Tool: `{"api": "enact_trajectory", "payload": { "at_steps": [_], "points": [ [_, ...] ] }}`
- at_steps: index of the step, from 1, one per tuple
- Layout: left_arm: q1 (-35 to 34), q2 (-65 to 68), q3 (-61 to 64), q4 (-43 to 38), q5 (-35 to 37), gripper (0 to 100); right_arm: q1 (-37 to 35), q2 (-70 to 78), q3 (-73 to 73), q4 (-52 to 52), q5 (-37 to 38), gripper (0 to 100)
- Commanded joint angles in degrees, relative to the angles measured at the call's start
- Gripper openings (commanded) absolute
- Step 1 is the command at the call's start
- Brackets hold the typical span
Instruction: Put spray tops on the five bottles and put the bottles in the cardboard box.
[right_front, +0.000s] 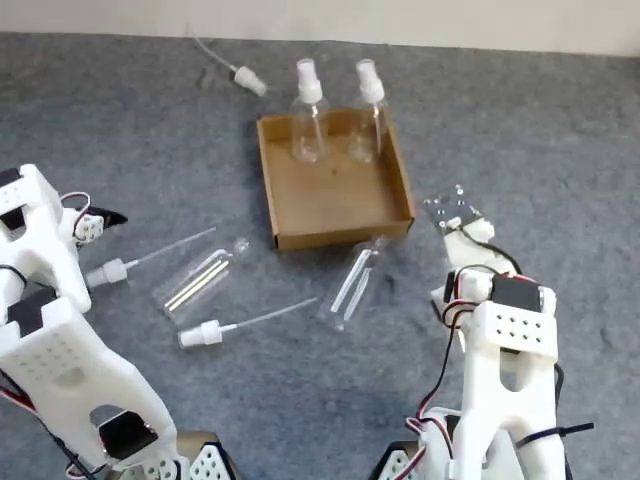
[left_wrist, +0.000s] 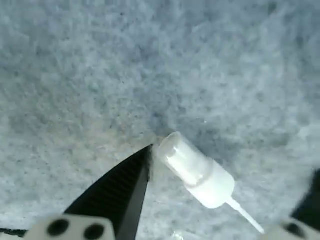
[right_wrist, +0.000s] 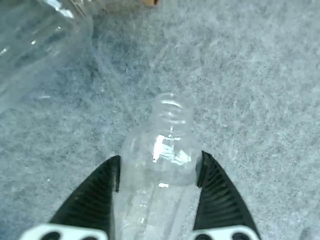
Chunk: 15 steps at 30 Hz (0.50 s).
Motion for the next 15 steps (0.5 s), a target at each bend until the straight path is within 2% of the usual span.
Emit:
{"api": "enact_trajectory", "payload": {
  "at_steps": [1,7,15],
  "points": [
    [-0.1,-0.6,-2.5,0.4,-3.0,34,-0.2,0.0,-0.6,-0.8,0.4,0.3],
    [0.7,-0.2,-2.4,0.9,-6.0,20,-0.2,0.0,-0.6,-0.8,0.4,0.3],
    [0.5,-0.6,-2.4,3.3,-6.1,21,-0.2,0.0,-0.7,-0.8,0.4,0.3]
  ]
}}
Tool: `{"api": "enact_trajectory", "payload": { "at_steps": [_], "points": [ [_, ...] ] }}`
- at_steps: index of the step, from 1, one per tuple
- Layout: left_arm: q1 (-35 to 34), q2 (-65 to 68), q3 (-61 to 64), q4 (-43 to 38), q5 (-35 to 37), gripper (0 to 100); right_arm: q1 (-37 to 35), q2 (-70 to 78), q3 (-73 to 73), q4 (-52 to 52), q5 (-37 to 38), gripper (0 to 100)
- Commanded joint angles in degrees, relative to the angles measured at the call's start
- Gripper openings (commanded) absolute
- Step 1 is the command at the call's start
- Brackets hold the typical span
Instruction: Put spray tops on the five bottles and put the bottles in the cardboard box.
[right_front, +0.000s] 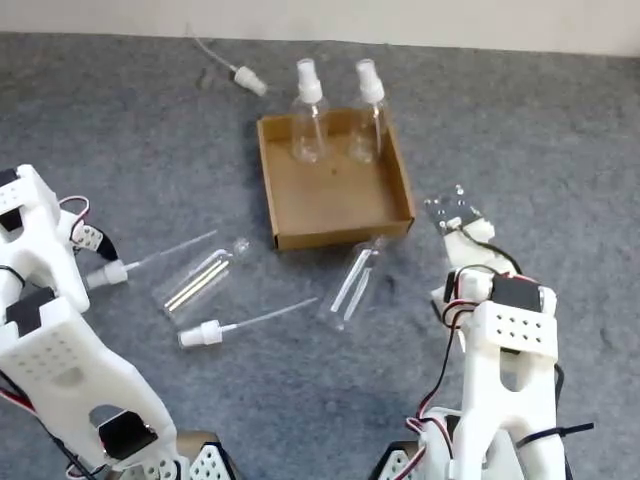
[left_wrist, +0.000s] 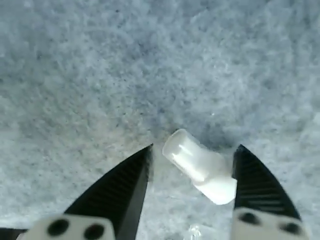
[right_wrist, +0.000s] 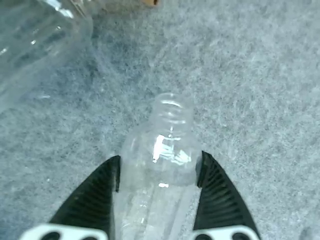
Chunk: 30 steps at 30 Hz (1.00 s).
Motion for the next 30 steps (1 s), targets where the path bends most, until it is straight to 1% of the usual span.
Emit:
{"api": "enact_trajectory", "payload": {
  "at_steps": [1,4,6,13,14,16,18,19,21,24,27,30],
  "points": [
    [0.9,-1.0,-2.3,1.2,-0.7,21,-0.3,0.0,-0.6,-0.8,0.4,0.3],
    [1.0,-0.6,-6.9,1.7,-0.7,20,-0.2,0.0,-0.6,-0.8,0.4,0.3],
    [0.9,-0.5,-10.5,1.7,-0.8,17,0.0,0.0,-0.6,-0.7,0.4,0.3],
    [1.1,-0.7,-15.1,1.8,-5.9,16,0.0,0.0,-0.8,-0.7,0.5,0.3],
    [1.1,-0.9,-15.1,2.4,-7.3,16,0.0,0.0,-0.8,-0.7,0.5,0.3],
    [1.2,-1.1,-15.8,9.8,-8.1,16,0.0,0.0,-0.8,-0.7,0.5,0.3],
    [2.3,-1.0,-16.5,17.5,-5.0,16,-0.2,0.0,-0.9,-0.7,0.4,0.3],
    [2.6,-0.9,-15.3,19.3,-3.0,16,-0.3,0.0,-0.9,-0.7,0.4,0.3],
    [3.1,-0.9,-11.6,18.8,-0.4,16,-0.3,0.0,-0.9,-0.7,0.4,0.3],
    [5.7,-1.0,-8.0,18.7,0.2,16,-0.3,0.0,-0.6,-0.7,0.4,0.3],
    [7.3,-0.5,-6.8,18.1,0.3,16,0.0,0.0,-0.6,-0.7,0.5,0.3],
    [5.9,-0.5,-5.0,13.9,2.7,16,0.0,0.0,-0.5,-0.7,0.5,0.3]
  ]
}}
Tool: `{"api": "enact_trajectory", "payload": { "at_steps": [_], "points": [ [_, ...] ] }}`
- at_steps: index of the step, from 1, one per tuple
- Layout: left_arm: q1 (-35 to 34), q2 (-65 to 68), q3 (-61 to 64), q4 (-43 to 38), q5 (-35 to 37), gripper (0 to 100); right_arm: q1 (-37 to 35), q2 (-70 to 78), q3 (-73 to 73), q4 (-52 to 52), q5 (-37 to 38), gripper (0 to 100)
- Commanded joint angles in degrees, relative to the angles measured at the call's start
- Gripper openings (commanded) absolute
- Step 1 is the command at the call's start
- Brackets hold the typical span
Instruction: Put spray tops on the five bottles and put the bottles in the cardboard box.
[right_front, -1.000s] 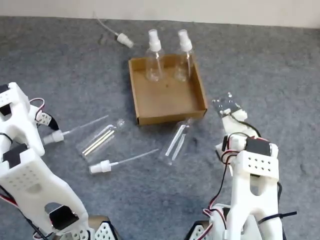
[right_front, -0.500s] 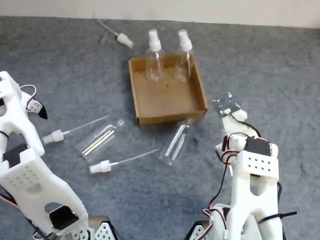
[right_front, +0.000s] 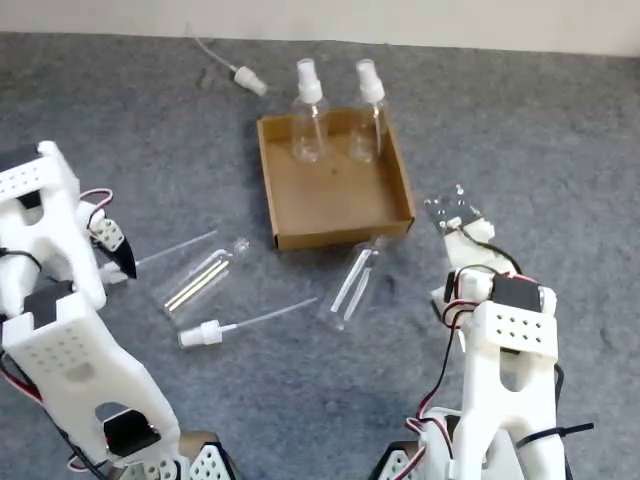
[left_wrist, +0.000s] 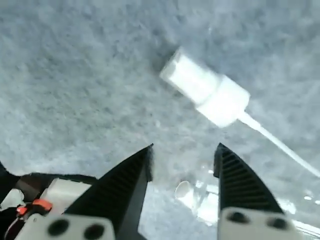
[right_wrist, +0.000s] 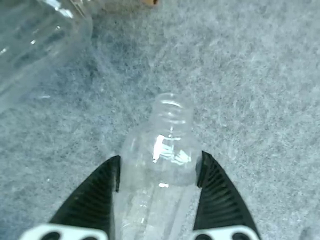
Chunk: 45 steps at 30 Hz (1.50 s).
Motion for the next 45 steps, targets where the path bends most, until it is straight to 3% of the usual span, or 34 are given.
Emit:
{"api": "enact_trajectory", "payload": {
  "at_steps": [1,15,20,25,31,34,39,45],
  "points": [
    [-0.7,-0.7,2.1,-5.2,3.6,16,0.0,0.0,-0.5,-0.7,0.5,0.3],
    [-7.1,-0.7,12.0,-26.3,2.1,16,0.0,0.0,-0.6,-0.7,0.5,0.3],
    [-8.0,-1.7,11.8,-22.6,-9.9,16,0.0,0.0,-0.6,-0.7,0.6,0.3],
    [-8.6,-5.4,8.6,-13.3,-9.4,16,-0.7,0.0,-0.7,-0.7,0.4,0.3],
    [-8.5,-10.1,5.8,-11.4,-9.3,17,-0.9,0.0,-0.6,-0.7,0.4,0.3],
    [-8.3,-10.9,5.7,-11.4,-4.4,23,-0.9,0.0,-0.6,-0.7,0.4,0.3],
    [-7.5,-10.2,6.9,-15.7,8.2,45,-0.9,0.0,-0.6,-0.7,0.4,0.3],
    [-6.9,-6.4,10.6,-23.6,10.1,47,-0.9,0.0,-0.6,-0.7,0.4,0.3]
  ]
}}
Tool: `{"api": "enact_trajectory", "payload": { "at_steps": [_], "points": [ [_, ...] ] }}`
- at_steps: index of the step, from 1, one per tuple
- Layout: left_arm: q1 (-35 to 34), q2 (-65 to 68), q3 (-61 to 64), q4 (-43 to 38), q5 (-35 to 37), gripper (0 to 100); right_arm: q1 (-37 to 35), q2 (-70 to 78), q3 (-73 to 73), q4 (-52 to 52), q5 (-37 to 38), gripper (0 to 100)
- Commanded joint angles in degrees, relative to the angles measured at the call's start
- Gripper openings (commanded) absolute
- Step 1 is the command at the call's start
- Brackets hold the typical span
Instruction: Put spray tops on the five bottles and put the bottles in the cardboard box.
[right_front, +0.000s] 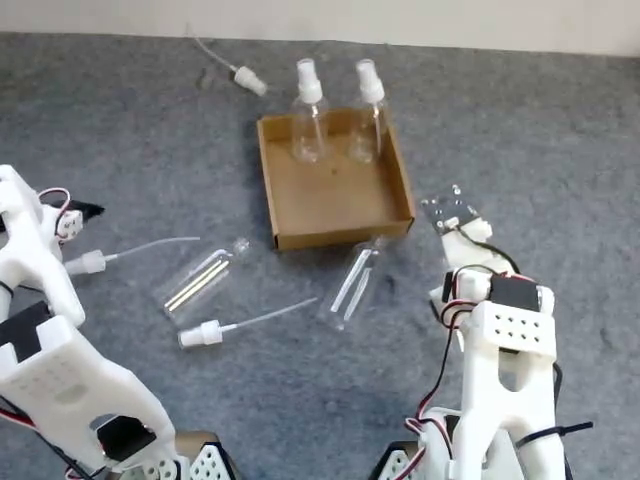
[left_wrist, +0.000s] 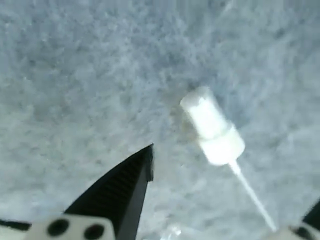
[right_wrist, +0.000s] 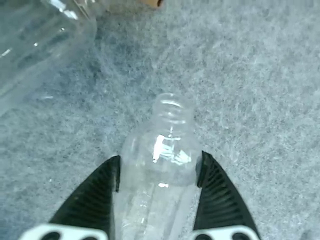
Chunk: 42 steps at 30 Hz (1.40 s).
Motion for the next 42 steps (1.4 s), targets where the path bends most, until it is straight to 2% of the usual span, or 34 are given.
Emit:
{"api": "enact_trajectory", "payload": {
  "at_steps": [1,4,6,8,12,15,17,23,25,26,29,31,35,38,39,42],
  "points": [
    [1.1,2.6,1.6,-5.5,1.1,47,-0.3,0.0,-0.6,-0.7,0.4,0.3],
    [1.2,6.6,1.5,-5.9,1.0,47,-0.3,0.0,-0.6,-0.7,0.4,0.3],
    [0.9,8.7,1.5,-5.9,0.7,43,-0.3,0.0,-0.7,-0.7,0.4,0.3],
    [0.7,9.9,1.4,-6.1,0.0,35,-0.3,0.0,-0.6,-0.7,0.4,0.3],
    [0.2,8.9,-0.2,-6.4,-5.8,12,0.0,0.0,-0.6,-0.7,0.4,0.3],
    [-0.2,8.4,-2.4,-6.0,-9.2,11,0.0,0.0,-0.6,-0.7,0.4,0.3],
    [-0.6,8.3,-4.6,-6.0,-10.5,6,0.0,0.0,-0.6,-0.7,0.4,0.3],
    [-0.5,8.7,-11.3,-5.9,-21.5,0,0.0,0.0,-0.7,-0.7,0.4,0.3],
    [-0.5,8.7,-11.9,-6.3,-29.0,0,0.0,0.0,-0.7,-0.7,0.4,0.3],
    [-0.5,8.7,-11.9,-6.3,-35.3,0,0.0,0.0,-0.7,-0.7,0.4,0.3],
    [-0.7,8.3,-12.0,-7.5,-61.6,0,0.0,0.0,-0.8,-0.7,0.4,0.3],
    [-0.5,8.3,-12.0,-8.4,-73.8,0,0.0,0.0,-0.8,-0.7,0.4,0.3],
    [-0.7,8.3,-12.0,-9.1,-86.9,0,0.0,0.0,-0.7,-0.7,0.5,0.3],
    [-0.7,8.3,-11.8,-9.3,-103.2,0,0.0,0.0,-0.8,-0.7,0.6,0.3],
    [-0.7,8.2,-11.9,-9.3,-106.6,0,0.0,0.0,-0.8,-0.7,0.6,0.3],
    [-0.9,7.2,-13.6,-8.9,-107.4,0,0.0,0.0,-0.7,-0.7,0.6,0.3]
  ]
}}
